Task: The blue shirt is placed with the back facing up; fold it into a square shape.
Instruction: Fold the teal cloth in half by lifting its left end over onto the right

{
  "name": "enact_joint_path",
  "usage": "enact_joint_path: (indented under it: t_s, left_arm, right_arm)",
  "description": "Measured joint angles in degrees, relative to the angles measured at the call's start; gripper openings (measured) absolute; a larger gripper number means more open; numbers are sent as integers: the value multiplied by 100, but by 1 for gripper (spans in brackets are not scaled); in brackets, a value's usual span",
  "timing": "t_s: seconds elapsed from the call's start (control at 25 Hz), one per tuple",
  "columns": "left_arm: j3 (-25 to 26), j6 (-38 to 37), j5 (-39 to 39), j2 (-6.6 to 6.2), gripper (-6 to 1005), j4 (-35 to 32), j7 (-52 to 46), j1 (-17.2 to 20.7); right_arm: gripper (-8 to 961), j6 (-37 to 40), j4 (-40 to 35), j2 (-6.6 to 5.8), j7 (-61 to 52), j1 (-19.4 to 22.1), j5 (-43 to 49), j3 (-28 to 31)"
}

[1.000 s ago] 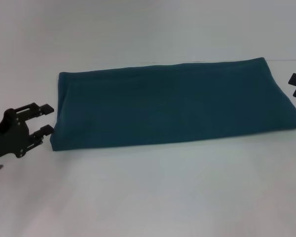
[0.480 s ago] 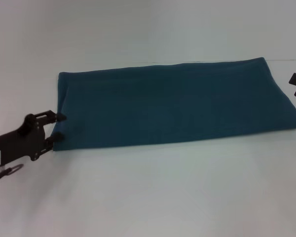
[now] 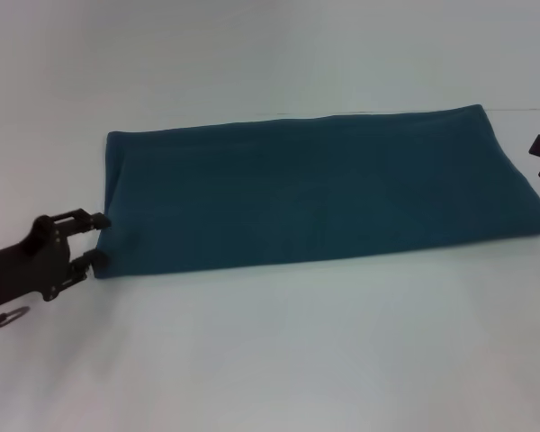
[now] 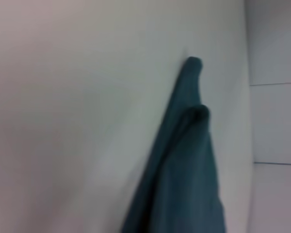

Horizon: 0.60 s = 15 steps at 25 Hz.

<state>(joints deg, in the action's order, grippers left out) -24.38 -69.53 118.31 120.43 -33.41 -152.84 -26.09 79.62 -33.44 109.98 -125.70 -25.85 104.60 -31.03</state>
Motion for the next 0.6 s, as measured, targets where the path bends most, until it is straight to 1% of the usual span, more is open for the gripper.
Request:
enact_joint_path:
  t_s: [0.12, 0.24, 0.4, 0.6]
  left_arm:
    - [136, -320, 46, -13, 558, -139, -149, 95]
    - [134, -396, 172, -18, 558, -185, -349, 190]
    - [132, -344, 302, -3, 559, -177, -491, 233]
    - [107, -141, 348, 13, 559, -118, -526, 196]
  right_arm:
    - [688, 1, 5, -1, -2, 0, -5, 0]
    - [688, 1, 5, -5, -7, 1, -8, 0]
    - [688, -1, 5, -10, -12, 1, -17, 0]
    - [688, -1, 5, -3, -20, 7, -19, 0]
